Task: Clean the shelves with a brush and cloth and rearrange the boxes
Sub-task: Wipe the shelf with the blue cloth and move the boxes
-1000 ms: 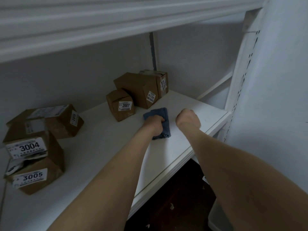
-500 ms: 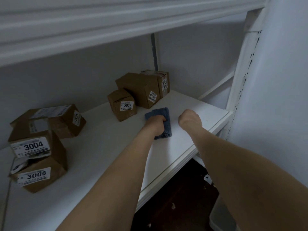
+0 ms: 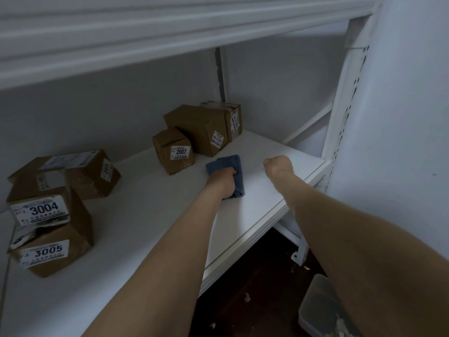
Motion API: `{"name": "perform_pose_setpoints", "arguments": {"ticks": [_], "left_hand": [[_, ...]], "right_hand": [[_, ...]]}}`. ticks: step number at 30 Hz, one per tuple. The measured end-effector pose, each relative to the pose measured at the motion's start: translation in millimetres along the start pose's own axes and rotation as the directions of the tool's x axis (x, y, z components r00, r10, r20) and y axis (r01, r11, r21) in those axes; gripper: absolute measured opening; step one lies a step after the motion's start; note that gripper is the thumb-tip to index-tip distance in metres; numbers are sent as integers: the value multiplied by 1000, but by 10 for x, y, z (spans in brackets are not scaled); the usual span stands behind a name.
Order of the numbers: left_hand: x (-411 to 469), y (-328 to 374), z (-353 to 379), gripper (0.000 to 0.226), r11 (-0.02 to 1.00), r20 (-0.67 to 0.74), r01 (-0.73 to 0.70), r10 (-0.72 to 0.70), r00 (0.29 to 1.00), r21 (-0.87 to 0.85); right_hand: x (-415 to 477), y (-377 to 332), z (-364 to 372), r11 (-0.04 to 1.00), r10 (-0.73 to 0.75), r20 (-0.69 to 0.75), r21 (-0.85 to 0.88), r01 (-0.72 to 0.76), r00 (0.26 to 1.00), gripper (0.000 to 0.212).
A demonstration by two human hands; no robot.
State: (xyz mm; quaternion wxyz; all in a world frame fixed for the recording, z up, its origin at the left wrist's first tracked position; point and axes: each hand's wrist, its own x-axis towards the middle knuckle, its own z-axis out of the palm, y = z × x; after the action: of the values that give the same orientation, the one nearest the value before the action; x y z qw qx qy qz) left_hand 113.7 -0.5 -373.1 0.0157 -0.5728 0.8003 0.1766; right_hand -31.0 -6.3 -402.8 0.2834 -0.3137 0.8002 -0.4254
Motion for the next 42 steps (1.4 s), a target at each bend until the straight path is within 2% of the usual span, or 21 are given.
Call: {"name": "perform_pose_setpoints", "arguments": {"ticks": [3, 6, 7, 11, 15, 19, 23, 29, 35, 38, 42], "left_hand": [[20, -51, 27, 49, 999, -27, -26, 25, 999, -33], [27, -99, 62, 46, 996, -47, -51, 48, 998, -70], [19, -103, 75, 45, 995, -55, -55, 51, 997, -82], [-48, -92, 76, 44, 996, -77, -71, 67, 995, -57], [-185, -25, 40, 44, 994, -185, -97, 85, 979, -53], [-433, 198, 63, 34, 985, -265, -149, 122, 957, -87], [-726, 444, 80, 31, 941, -309, -172, 78, 948, -290], [-1164, 760, 196, 30, 938, -280, -192, 109, 954, -288], [-1271, 1156, 679, 30, 950, -162, -222, 189, 968, -219], [-1197, 1286, 1113, 29, 953, -40, -221, 217, 975, -208], [-920, 1348, 1720, 30, 965, 70, -200, 214, 974, -167]], "right_hand": [[-27, -13, -38, 996, 3, -2, 88, -2, 1000, 17], [-36, 21, -40, 963, 29, 22, 267, -34, 999, 23], [-51, 35, -25, 962, 1, 66, 274, -19, 998, 24], [-183, 108, -55, 943, -11, 70, 332, -13, 997, 29], [-348, 133, -234, 927, -7, 59, 374, -16, 998, 22], [-525, 174, -498, 919, -3, 69, 394, -25, 998, 21], [-745, 250, -695, 912, 17, 32, 410, -29, 999, 31], [-1007, 528, -1037, 909, 49, 11, 414, -49, 999, 32], [-1043, 1119, -1250, 903, 141, -17, 413, -121, 990, 28], [-950, 1577, -1260, 892, 224, 13, 401, -210, 974, 10], [-780, 2178, -1149, 895, 336, -42, 325, -305, 941, 26]]}}
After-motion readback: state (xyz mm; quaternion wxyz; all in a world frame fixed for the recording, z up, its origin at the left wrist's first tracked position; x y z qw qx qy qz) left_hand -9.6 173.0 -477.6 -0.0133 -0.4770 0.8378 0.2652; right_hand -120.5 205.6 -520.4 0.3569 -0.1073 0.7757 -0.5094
